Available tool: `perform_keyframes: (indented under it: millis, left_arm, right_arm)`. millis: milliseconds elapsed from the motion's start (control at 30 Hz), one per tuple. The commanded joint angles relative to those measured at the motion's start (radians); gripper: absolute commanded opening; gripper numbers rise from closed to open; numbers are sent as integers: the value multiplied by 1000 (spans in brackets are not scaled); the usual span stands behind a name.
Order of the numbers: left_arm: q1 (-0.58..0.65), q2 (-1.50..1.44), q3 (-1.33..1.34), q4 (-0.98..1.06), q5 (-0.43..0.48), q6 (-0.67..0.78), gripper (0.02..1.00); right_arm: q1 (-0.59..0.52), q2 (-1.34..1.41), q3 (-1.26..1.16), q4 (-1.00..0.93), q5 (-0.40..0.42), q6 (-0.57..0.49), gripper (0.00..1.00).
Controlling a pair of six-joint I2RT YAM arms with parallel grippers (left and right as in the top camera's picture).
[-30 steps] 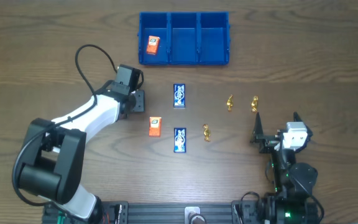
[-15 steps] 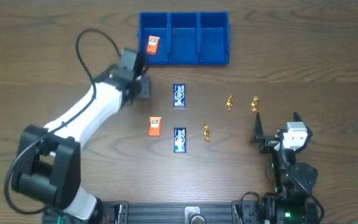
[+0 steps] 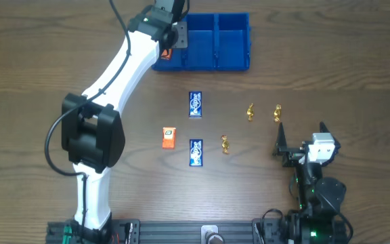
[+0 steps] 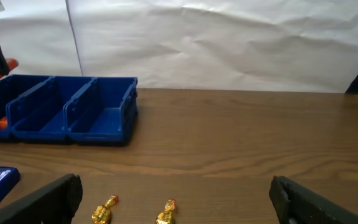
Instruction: Sort Candies Into Trays
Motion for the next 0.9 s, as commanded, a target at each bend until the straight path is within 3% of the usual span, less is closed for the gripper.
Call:
perform_keyframes:
  millis: [33, 167, 233, 400, 600, 667, 900]
  left_arm:
    - [27, 10, 37, -2, -2, -8, 373]
    - [41, 10, 37, -24, -2, -11, 406]
    - [43, 10, 37, -26, -3, -11, 533]
    - [8, -128, -23, -32, -50, -77, 982]
    - [-95, -614, -475, 51, -58, -109, 1000]
    - [-169, -782, -742, 59, -57, -177, 1000]
    - [-329, -777, -1160, 196, -62, -367, 998]
  right_arm:
    - [-5, -5, -3, -3, -5, -14, 998]
    - [-5, -5, -3, -3, -5, -14, 998]
    - [-5, -5, -3, -3, -5, -14, 998]
    - [-5, -5, -3, -3, -5, -14, 998]
    - [-5, -5, -3, -3, -5, -14, 1000]
    - [-5, -5, -3, -3, -5, -14, 996]
    - [-5, -5, -3, -3, -5, -14, 998]
